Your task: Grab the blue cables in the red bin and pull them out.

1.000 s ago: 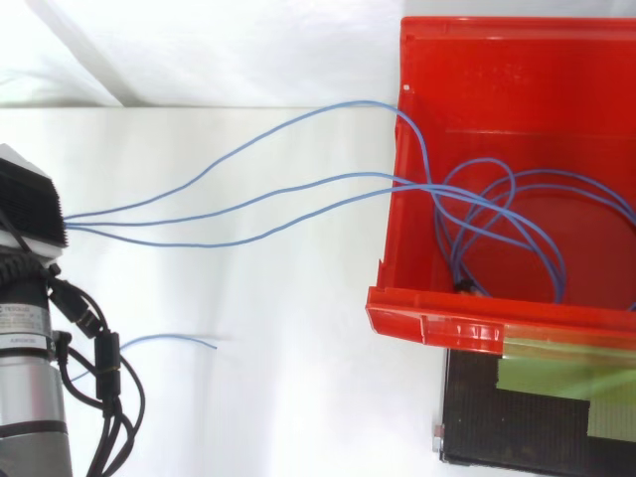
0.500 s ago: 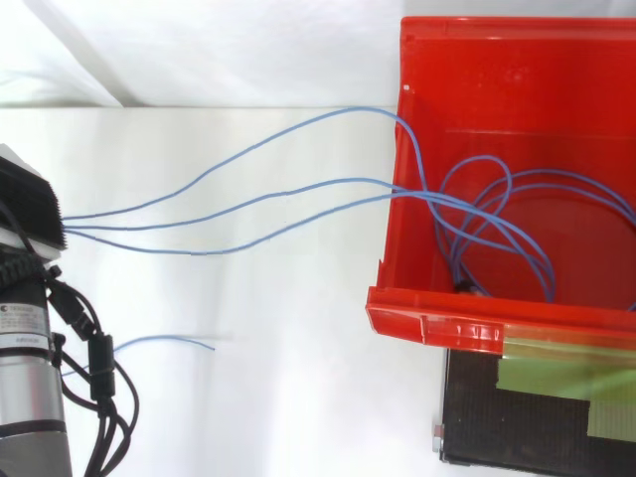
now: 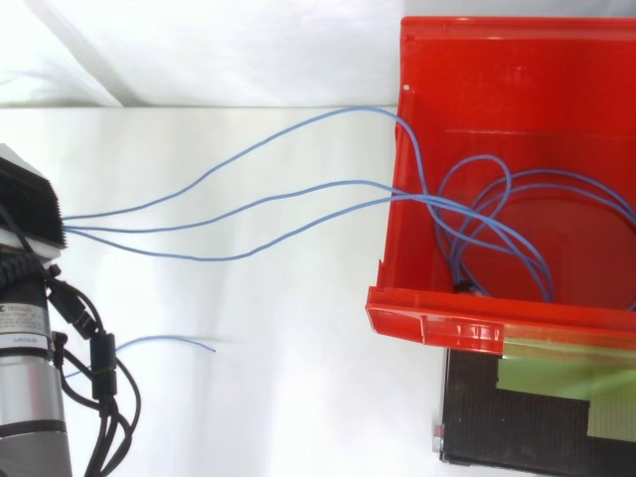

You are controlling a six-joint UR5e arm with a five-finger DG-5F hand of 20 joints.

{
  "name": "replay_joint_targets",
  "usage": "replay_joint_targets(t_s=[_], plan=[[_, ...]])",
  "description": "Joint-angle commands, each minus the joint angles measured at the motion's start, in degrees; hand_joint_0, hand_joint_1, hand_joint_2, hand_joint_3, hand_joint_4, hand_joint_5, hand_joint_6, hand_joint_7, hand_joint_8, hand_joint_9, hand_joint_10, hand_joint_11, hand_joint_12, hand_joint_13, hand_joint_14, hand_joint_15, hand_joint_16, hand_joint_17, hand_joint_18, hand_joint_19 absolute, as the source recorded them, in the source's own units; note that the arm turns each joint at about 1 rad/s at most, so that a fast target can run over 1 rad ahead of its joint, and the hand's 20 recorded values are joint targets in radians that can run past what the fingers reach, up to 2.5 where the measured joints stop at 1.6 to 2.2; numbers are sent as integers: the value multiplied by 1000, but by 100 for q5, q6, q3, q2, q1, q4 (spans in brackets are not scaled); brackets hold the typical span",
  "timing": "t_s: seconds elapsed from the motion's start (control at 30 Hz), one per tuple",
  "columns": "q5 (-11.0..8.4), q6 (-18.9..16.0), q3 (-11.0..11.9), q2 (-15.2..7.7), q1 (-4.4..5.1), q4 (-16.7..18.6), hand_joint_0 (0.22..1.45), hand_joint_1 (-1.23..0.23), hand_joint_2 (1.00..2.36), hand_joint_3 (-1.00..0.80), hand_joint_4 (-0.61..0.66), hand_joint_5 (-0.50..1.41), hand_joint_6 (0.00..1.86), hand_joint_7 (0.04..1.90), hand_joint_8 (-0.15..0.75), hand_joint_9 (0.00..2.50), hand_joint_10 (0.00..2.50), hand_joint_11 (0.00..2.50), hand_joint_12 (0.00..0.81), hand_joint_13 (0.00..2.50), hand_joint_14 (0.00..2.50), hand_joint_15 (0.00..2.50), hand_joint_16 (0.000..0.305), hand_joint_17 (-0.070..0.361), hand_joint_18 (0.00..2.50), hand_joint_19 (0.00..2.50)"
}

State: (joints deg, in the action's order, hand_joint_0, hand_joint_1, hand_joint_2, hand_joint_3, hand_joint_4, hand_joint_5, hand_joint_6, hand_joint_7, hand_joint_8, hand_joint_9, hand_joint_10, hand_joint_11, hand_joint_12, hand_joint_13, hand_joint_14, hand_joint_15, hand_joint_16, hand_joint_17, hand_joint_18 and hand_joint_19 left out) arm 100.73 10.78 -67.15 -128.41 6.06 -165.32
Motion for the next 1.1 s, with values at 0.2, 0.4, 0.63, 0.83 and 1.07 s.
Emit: replay_joint_targets(t_s=[0.2,0.4,0.63,0.83,1.07], plan=[[0,8,0,0,0,9,1087,-1000,1014,-540,103,480,1604,87,341,748,697,1202,341,1106,2500,164,38,86,1128,1096],[0,8,0,0,0,0,1080,-1001,1015,-504,84,496,1607,107,338,784,646,1245,336,1123,2500,191,38,85,1145,1094],[0,8,0,0,0,0,1081,-1001,1015,-493,74,501,1607,113,341,798,644,1248,339,1126,2500,194,37,82,1149,1127],[0,8,0,0,0,9,1075,-1001,1015,-452,68,511,1610,104,335,804,670,1210,342,1132,2500,151,39,87,1235,1209],[0,8,0,0,0,9,1078,-1001,1015,-418,53,524,1608,116,360,753,1057,1001,316,1106,2500,16,31,71,1297,1422]])
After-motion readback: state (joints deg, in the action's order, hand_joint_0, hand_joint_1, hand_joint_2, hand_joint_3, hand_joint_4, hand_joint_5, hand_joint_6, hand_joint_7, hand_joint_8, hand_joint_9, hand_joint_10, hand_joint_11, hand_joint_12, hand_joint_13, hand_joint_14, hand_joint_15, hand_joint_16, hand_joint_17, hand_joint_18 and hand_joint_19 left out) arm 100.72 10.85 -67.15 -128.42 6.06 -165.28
